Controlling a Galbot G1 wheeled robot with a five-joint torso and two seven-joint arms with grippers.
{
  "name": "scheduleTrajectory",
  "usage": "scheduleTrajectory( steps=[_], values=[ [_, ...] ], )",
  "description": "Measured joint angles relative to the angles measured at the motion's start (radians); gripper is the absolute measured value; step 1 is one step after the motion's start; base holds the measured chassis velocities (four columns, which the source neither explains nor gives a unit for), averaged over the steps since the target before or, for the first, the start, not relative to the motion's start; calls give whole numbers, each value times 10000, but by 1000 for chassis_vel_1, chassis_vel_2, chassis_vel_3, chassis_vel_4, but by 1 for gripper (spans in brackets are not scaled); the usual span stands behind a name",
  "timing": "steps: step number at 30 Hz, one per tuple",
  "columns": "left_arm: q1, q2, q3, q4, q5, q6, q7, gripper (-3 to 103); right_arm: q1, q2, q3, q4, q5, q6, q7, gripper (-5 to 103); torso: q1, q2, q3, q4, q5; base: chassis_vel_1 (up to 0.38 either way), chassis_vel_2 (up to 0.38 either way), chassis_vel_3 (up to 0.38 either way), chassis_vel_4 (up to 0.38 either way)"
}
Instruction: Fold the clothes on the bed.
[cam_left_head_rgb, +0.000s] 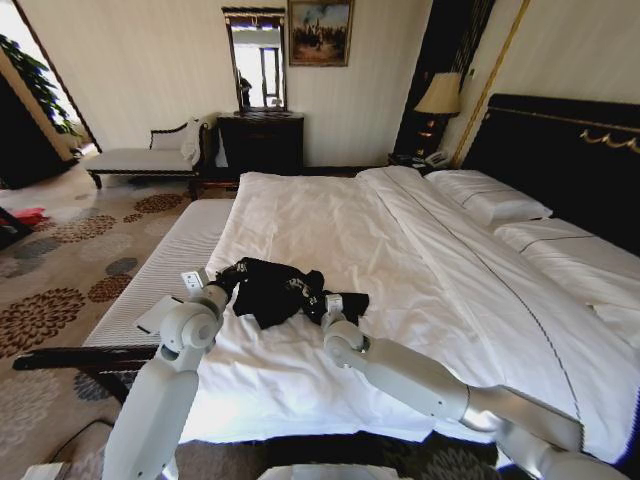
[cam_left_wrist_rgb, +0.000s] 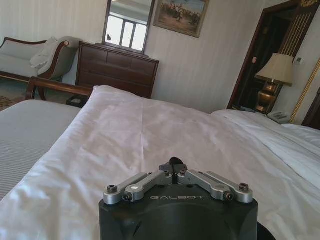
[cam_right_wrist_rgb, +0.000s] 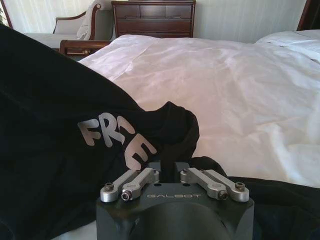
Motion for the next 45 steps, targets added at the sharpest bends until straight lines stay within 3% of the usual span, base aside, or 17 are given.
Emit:
scheduleTrajectory(
  steps=[3, 4, 5, 11, 13, 22, 28, 34, 41, 45],
  values=[
    [2, -1, -2, -2, 0, 0, -2, 0, -42, -38, 13, 39, -46, 54, -84, 13, 0, 0, 0, 0, 0, 0, 0, 0, 0],
    [17, -1, -30, -27, -2, -4, -2, 0, -94, -84, 71, 112, -106, 128, -185, 3, 0, 0, 0, 0, 0, 0, 0, 0, 0],
    [21, 1, -47, -43, -5, -6, -3, 0, -115, -98, 102, 142, -122, 150, -218, 1, 0, 0, 0, 0, 1, 0, 0, 0, 0],
    [68, 65, -293, -195, -105, -56, -3, 0, -373, -138, 672, 385, -459, 584, -793, 0, 0, 0, 0, 0, 0, 0, 0, 0, 0],
    [179, 144, -571, -405, -263, -101, -4, 0, -636, -198, 1322, 533, -943, 1029, -1538, 0, 0, 0, 0, 1, 1, 0, 0, 0, 0],
    [643, 463, -1401, -1284, -496, -344, 152, 0, -1315, -691, 3218, 1320, -1609, 2033, -3217, 0, 0, 0, -1, -1, 0, 0, 0, 0, 0],
    [960, 749, -2054, -2029, -772, -833, 303, 0, -1783, -1129, 4465, 2091, -1962, 2887, -4277, 0, 0, 0, 0, 0, 1, 0, 0, 0, 0],
    [1521, 830, -2792, -2985, -1227, -1435, 540, 0, -2771, -1726, 5922, 3510, -1487, 3660, -5623, 0, -1, 1, -1, 0, 2, 0, 0, 0, 0],
    [2048, 952, -3790, -3805, -1996, -1737, 615, 0, -3877, -2291, 7355, 4700, -950, 4169, -6813, 0, -1, 1, -1, 1, 0, 0, 0, 0, 0],
    [2535, 1160, -4718, -4209, -2666, -1991, 799, 0, -4855, -2877, 8837, 5488, -187, 4588, -8189, 0, -1, 1, -1, -3, 3, 0, 0, 0, 0]
  ],
)
